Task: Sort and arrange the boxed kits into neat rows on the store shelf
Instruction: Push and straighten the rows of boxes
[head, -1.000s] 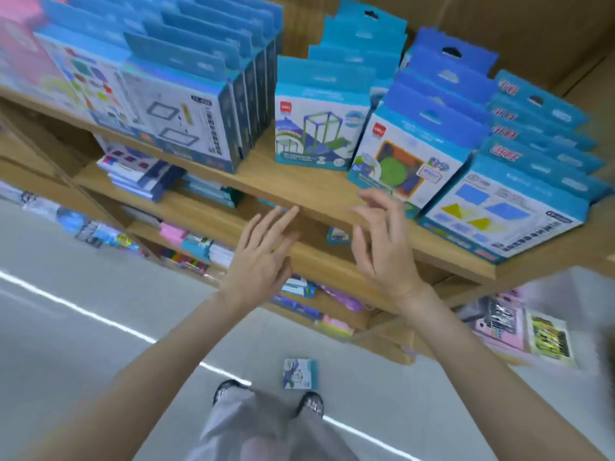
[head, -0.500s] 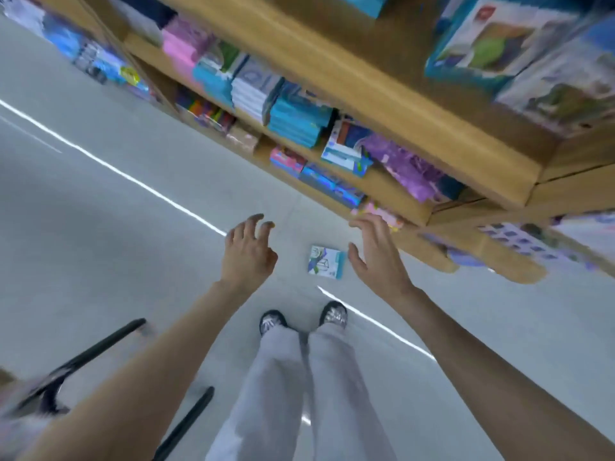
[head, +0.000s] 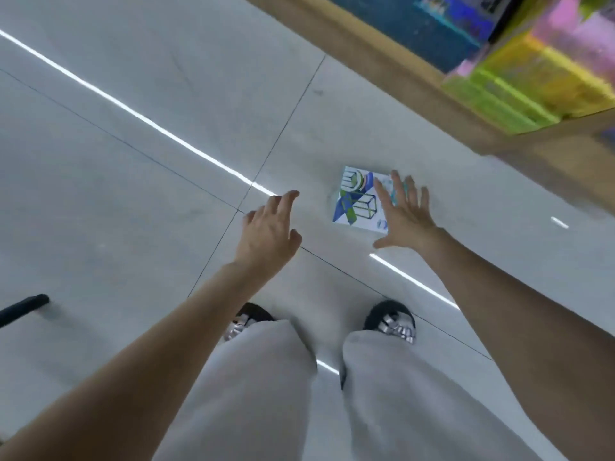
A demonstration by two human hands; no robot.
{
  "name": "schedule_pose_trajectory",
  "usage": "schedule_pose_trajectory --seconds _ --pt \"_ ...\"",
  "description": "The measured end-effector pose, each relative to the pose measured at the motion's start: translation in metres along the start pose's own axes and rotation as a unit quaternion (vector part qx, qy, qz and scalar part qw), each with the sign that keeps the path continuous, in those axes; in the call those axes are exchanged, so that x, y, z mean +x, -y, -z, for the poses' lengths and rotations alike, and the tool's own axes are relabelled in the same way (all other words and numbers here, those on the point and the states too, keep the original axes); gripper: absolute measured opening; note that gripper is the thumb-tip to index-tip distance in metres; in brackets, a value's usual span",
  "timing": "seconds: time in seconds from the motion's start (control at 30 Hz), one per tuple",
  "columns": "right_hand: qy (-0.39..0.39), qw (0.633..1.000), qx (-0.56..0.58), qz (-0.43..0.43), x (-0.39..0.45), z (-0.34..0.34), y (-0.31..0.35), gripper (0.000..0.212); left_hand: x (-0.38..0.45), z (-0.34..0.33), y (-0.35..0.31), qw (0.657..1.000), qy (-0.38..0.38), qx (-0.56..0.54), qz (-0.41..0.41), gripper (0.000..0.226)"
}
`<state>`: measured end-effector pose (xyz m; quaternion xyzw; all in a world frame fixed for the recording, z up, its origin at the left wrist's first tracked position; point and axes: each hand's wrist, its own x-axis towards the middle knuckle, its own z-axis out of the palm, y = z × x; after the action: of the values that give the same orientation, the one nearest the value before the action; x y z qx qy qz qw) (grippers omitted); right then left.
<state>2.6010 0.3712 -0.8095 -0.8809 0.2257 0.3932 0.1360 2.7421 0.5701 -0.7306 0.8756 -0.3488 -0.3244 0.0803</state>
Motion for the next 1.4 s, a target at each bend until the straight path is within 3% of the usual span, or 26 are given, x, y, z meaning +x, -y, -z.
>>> schedule_pose_trajectory --seconds 0.17,0.33,0.47,0.53,0.6,0.67,0.73,0.8,0.9,0.97,1.03,1.1,1.23,1.4 --pt "-0.055 0.998 -0.02 0.007 0.027 -0.014 -0.004 0.13 0.013 -0.019 0.016 0.997 0.012 -0.069 0.022 0.059" --pt "-0.069 0.993 0.062 0.072 -0.045 0.051 0.016 0.124 -0.004 0.046 -0.008 0.976 0.037 -0.206 0.066 0.074" --pt "-0.12 0.968 0.049 0.217 -0.165 0.157 0.034 0.119 -0.044 0.162 -0.051 0.928 0.105 -0.352 0.069 0.09" --pt "-0.141 0.95 0.002 0.28 -0.231 0.223 0.041 0.116 -0.075 0.243 -0.08 0.892 0.187 -0.406 0.059 0.071" --pt "-0.153 0.935 -0.043 0.318 -0.297 0.288 0.049 0.114 -0.114 0.322 -0.109 0.891 0.273 -0.363 -0.003 0.054" --pt "-0.162 0.934 -0.06 0.314 -0.359 0.353 0.057 0.114 -0.153 0.397 -0.133 0.895 0.295 -0.331 -0.052 0.046" --pt "-0.183 0.948 -0.001 0.262 -0.418 0.424 0.066 0.114 -0.189 0.473 -0.146 0.905 0.26 -0.327 -0.083 0.041" --pt "-0.227 0.944 0.134 0.201 -0.477 0.496 0.078 0.11 -0.226 0.548 -0.155 0.903 0.215 -0.354 -0.114 0.042" --pt "-0.286 0.872 0.349 0.189 -0.552 0.584 0.098 0.089 -0.265 0.639 -0.175 0.894 0.127 -0.396 -0.166 0.045" --pt "-0.35 0.827 0.395 0.196 -0.587 0.623 0.106 0.07 -0.277 0.684 -0.196 0.883 0.072 -0.404 -0.229 0.046" --pt "-0.419 0.793 0.398 0.192 -0.614 0.656 0.107 0.057 -0.277 0.719 -0.224 0.875 0.026 -0.395 -0.281 0.044" --pt "-0.461 0.782 0.374 0.188 -0.635 0.685 0.098 0.051 -0.27 0.742 -0.255 0.879 -0.042 -0.341 -0.33 0.042" --pt "-0.513 0.806 0.259 0.145 -0.641 0.731 0.065 0.047 -0.236 0.766 -0.297 0.874 -0.229 -0.197 -0.382 0.034" --pt "-0.501 0.853 0.113 0.092 -0.611 0.783 0.029 0.055 -0.196 0.8 -0.317 0.825 -0.39 -0.06 -0.405 0.035"
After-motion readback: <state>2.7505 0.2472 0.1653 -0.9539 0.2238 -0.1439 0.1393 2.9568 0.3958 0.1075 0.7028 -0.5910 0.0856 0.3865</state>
